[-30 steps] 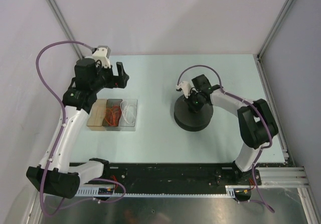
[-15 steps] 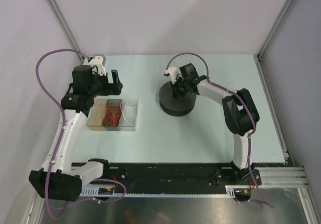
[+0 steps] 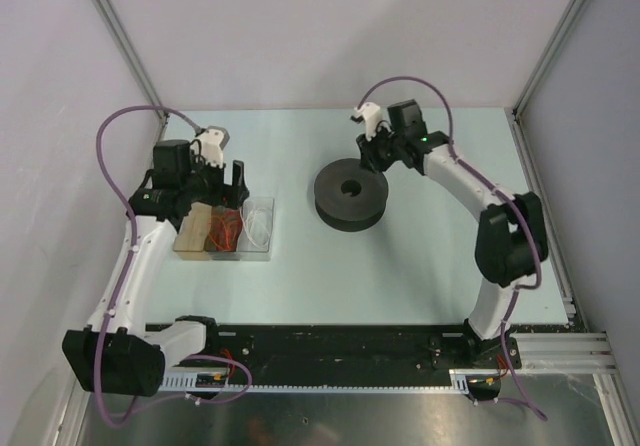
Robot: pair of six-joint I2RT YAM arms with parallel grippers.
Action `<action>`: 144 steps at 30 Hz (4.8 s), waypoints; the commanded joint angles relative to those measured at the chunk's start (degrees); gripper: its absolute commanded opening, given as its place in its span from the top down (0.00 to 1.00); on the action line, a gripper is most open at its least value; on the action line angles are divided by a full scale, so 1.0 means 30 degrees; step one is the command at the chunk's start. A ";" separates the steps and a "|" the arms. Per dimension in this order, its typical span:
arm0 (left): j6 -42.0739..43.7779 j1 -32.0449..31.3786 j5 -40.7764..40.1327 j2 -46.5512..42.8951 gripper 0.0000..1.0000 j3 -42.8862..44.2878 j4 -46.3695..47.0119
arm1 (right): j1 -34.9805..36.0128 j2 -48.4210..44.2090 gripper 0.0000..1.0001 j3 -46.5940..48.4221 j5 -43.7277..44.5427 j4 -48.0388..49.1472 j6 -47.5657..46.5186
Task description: Wrap the cables
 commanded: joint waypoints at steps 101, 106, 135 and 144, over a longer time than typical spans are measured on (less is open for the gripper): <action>-0.7871 -0.8140 0.2073 0.9804 1.00 2.4879 0.8873 | 0.5080 -0.2788 0.01 -0.7696 -0.9196 1.1468 -0.3575; -0.7795 -0.8118 0.2038 0.9653 1.00 2.4755 0.8842 | 0.5648 -0.1120 0.04 -0.7772 -0.8209 1.3555 -0.4723; -0.6784 -0.3680 -0.0271 0.5864 1.00 1.0723 0.8530 | -1.2616 -1.2877 1.00 -0.9609 -0.5744 -0.7867 -1.2425; -0.1653 -0.7411 0.1903 0.5471 1.00 0.4445 0.8306 | -1.4244 -0.9582 1.00 -1.0529 -0.3202 -0.7215 -1.3686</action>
